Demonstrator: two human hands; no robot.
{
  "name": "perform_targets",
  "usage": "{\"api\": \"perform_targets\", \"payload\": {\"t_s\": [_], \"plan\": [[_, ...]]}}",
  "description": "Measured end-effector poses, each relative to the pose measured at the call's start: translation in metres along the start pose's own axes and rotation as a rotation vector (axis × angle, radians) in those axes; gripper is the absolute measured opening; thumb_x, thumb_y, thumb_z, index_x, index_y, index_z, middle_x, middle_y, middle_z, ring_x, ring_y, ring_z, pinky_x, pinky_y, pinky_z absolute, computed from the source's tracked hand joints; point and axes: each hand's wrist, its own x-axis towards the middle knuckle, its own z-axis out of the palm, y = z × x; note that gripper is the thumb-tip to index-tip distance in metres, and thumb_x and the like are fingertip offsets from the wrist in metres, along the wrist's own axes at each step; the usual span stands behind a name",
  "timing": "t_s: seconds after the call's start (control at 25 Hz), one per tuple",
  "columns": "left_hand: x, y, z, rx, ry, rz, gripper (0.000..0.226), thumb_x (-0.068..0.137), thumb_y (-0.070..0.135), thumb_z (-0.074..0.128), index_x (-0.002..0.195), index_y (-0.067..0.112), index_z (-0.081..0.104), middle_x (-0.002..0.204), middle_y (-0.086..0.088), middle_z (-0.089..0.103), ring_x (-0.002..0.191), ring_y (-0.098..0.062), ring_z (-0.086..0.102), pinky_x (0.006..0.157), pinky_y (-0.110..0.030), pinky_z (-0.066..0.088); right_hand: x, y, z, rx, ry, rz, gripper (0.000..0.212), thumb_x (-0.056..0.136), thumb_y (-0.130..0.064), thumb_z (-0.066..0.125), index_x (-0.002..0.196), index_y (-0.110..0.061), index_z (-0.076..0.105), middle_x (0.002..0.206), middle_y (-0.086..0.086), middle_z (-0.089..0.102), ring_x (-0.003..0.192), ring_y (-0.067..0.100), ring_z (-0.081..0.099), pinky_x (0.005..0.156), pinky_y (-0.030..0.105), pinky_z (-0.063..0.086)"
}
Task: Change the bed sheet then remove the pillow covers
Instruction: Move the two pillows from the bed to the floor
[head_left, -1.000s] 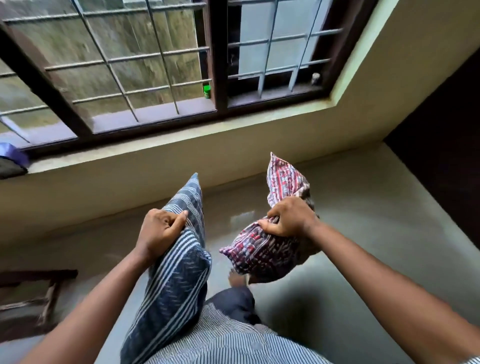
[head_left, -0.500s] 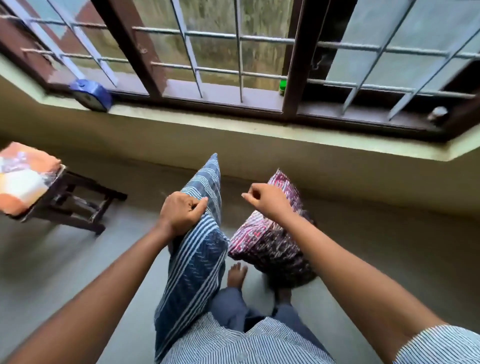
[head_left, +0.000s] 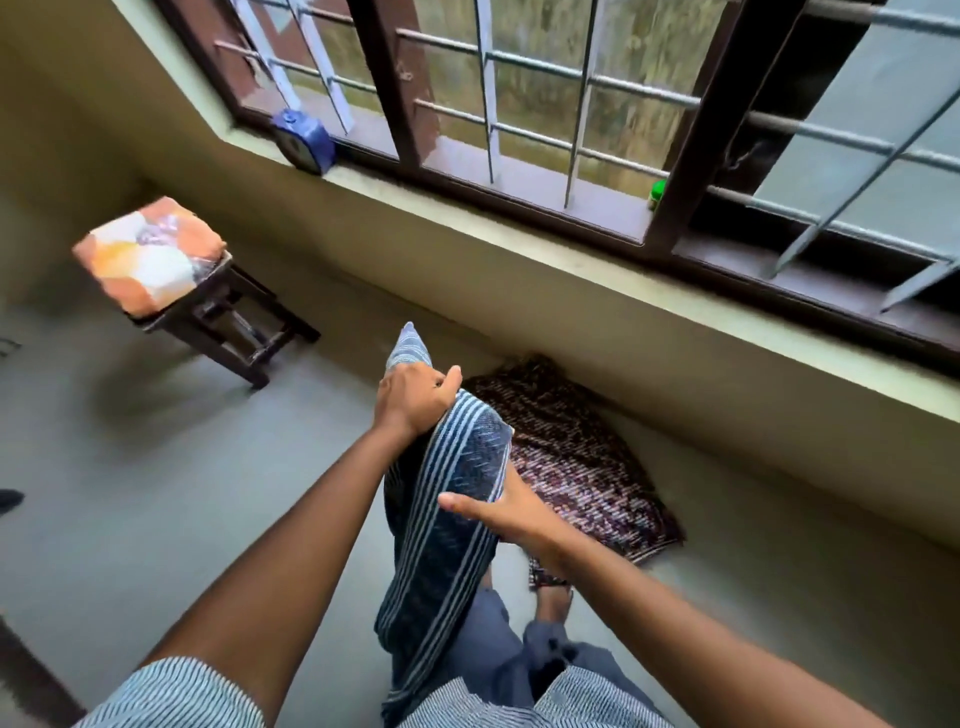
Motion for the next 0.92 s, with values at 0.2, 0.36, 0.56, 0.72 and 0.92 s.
{"api": "perform_targets", "payload": {"t_s": [0.2, 0.36, 0.56, 0.72, 0.92], "plan": [[-0.010, 0.004, 0.023, -0.054, 0.060, -0.064, 0.057, 0.092, 0.034, 0.048, 0.043, 0.009, 0.032, 0.053, -0.011, 0.042, 0.061, -0.033, 0.052, 0.058, -0.033, 0.032, 0.006, 0.019, 0.010, -0.041, 0.316, 0.157, 0.053, 0.063, -0.050, 0.078, 0.110, -0.035, 0.058, 0.111, -0.012, 0.067, 0.103, 0.009, 0.062, 0.097, 0.035, 0.048], [-0.021, -0.024, 0.031, -0.336, -0.052, -0.006, 0.017, 0.089, 0.032, 0.053, 0.086, 0.019, 0.064, 0.095, -0.008, 0.060, 0.100, -0.025, 0.057, 0.085, -0.031, 0.044, 0.020, 0.022, 0.015, 0.039, 0.338, 0.139, 0.048, 0.063, -0.046, 0.076, 0.106, -0.030, 0.063, 0.107, -0.008, 0.069, 0.101, 0.014, 0.064, 0.096, 0.040, 0.049], [-0.097, -0.098, 0.048, -0.706, -0.335, -0.813, 0.076, 0.085, 0.062, 0.046, 0.144, 0.019, 0.025, 0.151, -0.009, 0.025, 0.136, -0.026, 0.030, 0.109, -0.041, 0.025, 0.026, 0.015, 0.018, 0.283, 0.385, 0.181, 0.026, 0.081, -0.016, 0.071, 0.105, -0.014, 0.061, 0.112, 0.010, 0.067, 0.099, 0.025, 0.065, 0.092, 0.040, 0.051], [-0.147, -0.151, 0.065, -0.951, -0.659, -1.193, 0.114, 0.054, 0.086, 0.053, 0.138, 0.010, 0.042, 0.134, -0.018, 0.051, 0.118, -0.034, 0.052, 0.107, -0.051, 0.035, 0.023, 0.018, 0.026, 0.508, 0.405, 0.230, 0.030, 0.084, -0.018, 0.067, 0.111, -0.008, 0.059, 0.106, 0.011, 0.069, 0.094, 0.025, 0.067, 0.090, 0.043, 0.052], [-0.158, -0.164, 0.080, -1.323, -0.607, -1.163, 0.081, 0.060, 0.071, 0.067, 0.112, 0.009, 0.065, 0.108, -0.021, 0.067, 0.101, -0.037, 0.063, 0.097, -0.053, 0.045, 0.016, 0.015, 0.022, 0.633, 0.401, 0.243, 0.011, 0.089, -0.020, 0.059, 0.096, -0.013, 0.063, 0.082, 0.003, 0.073, 0.070, 0.016, 0.070, 0.075, 0.035, 0.057]]}}
